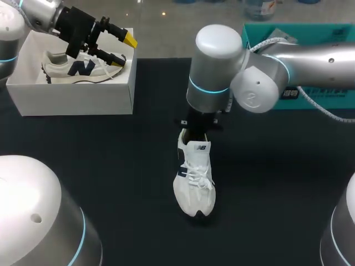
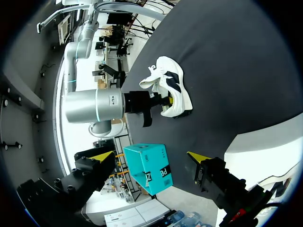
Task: Take the shoe out of the shoebox, open the shoe tongue, remove and reinsert the insole, then place the shoe into the shoebox
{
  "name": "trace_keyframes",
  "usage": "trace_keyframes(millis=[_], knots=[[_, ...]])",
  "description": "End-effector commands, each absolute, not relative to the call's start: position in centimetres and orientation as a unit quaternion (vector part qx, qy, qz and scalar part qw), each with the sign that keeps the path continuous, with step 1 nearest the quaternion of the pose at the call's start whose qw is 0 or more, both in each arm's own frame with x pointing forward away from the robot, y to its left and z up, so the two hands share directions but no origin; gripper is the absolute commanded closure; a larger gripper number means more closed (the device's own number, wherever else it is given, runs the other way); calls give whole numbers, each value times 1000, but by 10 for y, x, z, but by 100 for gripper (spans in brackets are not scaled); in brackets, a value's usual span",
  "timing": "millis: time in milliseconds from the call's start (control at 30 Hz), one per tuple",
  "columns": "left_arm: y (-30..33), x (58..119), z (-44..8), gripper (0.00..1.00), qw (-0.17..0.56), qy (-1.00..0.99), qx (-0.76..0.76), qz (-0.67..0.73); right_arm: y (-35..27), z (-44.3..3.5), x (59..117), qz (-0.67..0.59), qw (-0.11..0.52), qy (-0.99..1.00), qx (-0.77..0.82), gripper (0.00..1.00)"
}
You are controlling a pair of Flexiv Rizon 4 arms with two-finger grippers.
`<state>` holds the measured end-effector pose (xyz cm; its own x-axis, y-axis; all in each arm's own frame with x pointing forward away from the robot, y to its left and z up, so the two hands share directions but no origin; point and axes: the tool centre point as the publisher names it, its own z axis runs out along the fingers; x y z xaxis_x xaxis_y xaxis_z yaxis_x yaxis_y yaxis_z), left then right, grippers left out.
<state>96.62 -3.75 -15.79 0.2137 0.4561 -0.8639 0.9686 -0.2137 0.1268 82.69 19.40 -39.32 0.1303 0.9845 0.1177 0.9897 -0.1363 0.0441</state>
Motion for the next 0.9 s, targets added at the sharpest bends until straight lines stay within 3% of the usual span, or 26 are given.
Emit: trace_keyframes(millis=[33, 500, 900], knots=[[-37, 967, -158, 0, 357, 514, 693, -358, 202, -410, 836, -47, 34, -658, -751, 100], [-37, 967, -158, 0, 357, 514, 693, -358, 216, -380, 819, -34, 19, -659, -751, 100], [-37, 967, -158, 0, 357, 514, 693, -358, 214, -408, 823, -8, 35, -641, -767, 100]])
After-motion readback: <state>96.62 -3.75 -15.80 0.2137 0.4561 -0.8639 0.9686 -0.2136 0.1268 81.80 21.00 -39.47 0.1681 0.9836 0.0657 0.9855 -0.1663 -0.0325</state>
